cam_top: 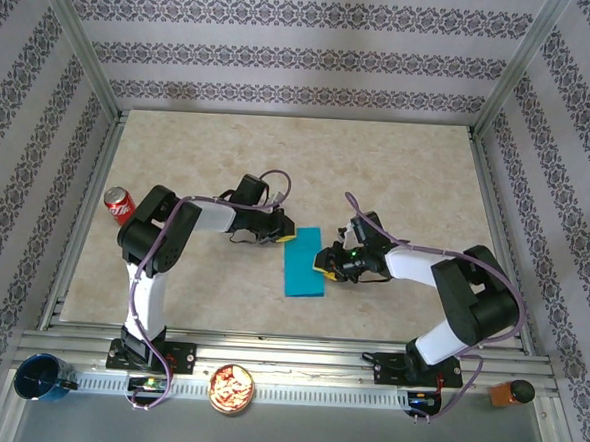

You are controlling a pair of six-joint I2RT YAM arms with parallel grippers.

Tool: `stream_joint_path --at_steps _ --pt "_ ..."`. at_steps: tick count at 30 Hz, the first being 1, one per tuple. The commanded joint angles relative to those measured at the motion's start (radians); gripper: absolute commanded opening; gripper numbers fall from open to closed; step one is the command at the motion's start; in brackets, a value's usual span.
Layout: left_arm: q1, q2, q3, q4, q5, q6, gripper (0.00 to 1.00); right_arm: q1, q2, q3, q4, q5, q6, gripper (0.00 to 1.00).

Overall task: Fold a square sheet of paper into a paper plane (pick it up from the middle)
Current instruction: Fold the triangle a second time at the center of the table.

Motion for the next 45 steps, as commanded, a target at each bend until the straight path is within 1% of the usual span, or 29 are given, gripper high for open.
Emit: stream_joint_path --at_steps 1,5,9,14,16,19,23,25,27,29,31,33,35,40,42,45 --pt "-0.007 0.045 0.045 -0.069 -0.021 0.09 0.13 -0.016 0.035 0.029 0.058 -0.048 0.004 0.29" --pt "-0.012 0.036 0.096 -0.141 -0.024 0.141 0.15 -0.032 0.073 0.047 0.075 -0.075 -0.002 0.29" --pt "-0.015 -0.001 0.125 -0.19 -0.048 0.175 0.19 -0.04 0.089 0.058 0.081 -0.088 -0.006 0.27" --pt "-0.017 -0.079 0.126 -0.202 -0.073 0.184 0.36 -0.049 0.091 0.054 0.092 -0.089 -0.006 0.27" --pt "-0.024 -0.131 0.107 -0.199 -0.109 0.192 0.47 -0.051 0.093 0.053 0.099 -0.09 -0.002 0.26" --pt "-0.037 -0.209 0.068 -0.187 -0.149 0.209 0.51 -0.051 0.101 0.051 0.119 -0.1 0.007 0.24" --pt "-0.075 -0.306 -0.007 -0.157 -0.187 0.25 0.53 -0.051 0.111 0.048 0.146 -0.111 0.024 0.23" --pt "-0.124 -0.377 -0.074 -0.132 -0.252 0.304 0.55 -0.051 0.11 0.044 0.154 -0.115 0.028 0.23" --pt "-0.185 -0.442 -0.142 -0.108 -0.32 0.362 0.54 -0.051 0.106 0.04 0.163 -0.119 0.031 0.23" --pt "-0.26 -0.507 -0.23 -0.042 -0.375 0.44 0.53 -0.051 0.105 0.036 0.173 -0.127 0.036 0.23" --pt "-0.336 -0.558 -0.308 0.013 -0.496 0.507 0.49 -0.051 0.106 0.034 0.176 -0.134 0.04 0.23" --pt "-0.419 -0.584 -0.347 0.018 -0.605 0.602 0.51 -0.051 0.105 0.031 0.181 -0.132 0.043 0.24" --pt "-0.487 -0.582 -0.359 0.003 -0.697 0.664 0.54 -0.051 0.108 0.029 0.19 -0.136 0.049 0.24" --pt "-0.632 -0.504 -0.303 -0.062 -0.9 0.74 0.64 -0.05 0.119 0.021 0.251 -0.156 0.086 0.24" --pt "-0.677 -0.464 -0.271 -0.096 -0.968 0.769 0.67 -0.05 0.116 0.021 0.249 -0.155 0.089 0.24" --pt "-0.717 -0.405 -0.233 -0.131 -1.027 0.803 0.69 -0.05 0.111 0.016 0.245 -0.147 0.09 0.24"
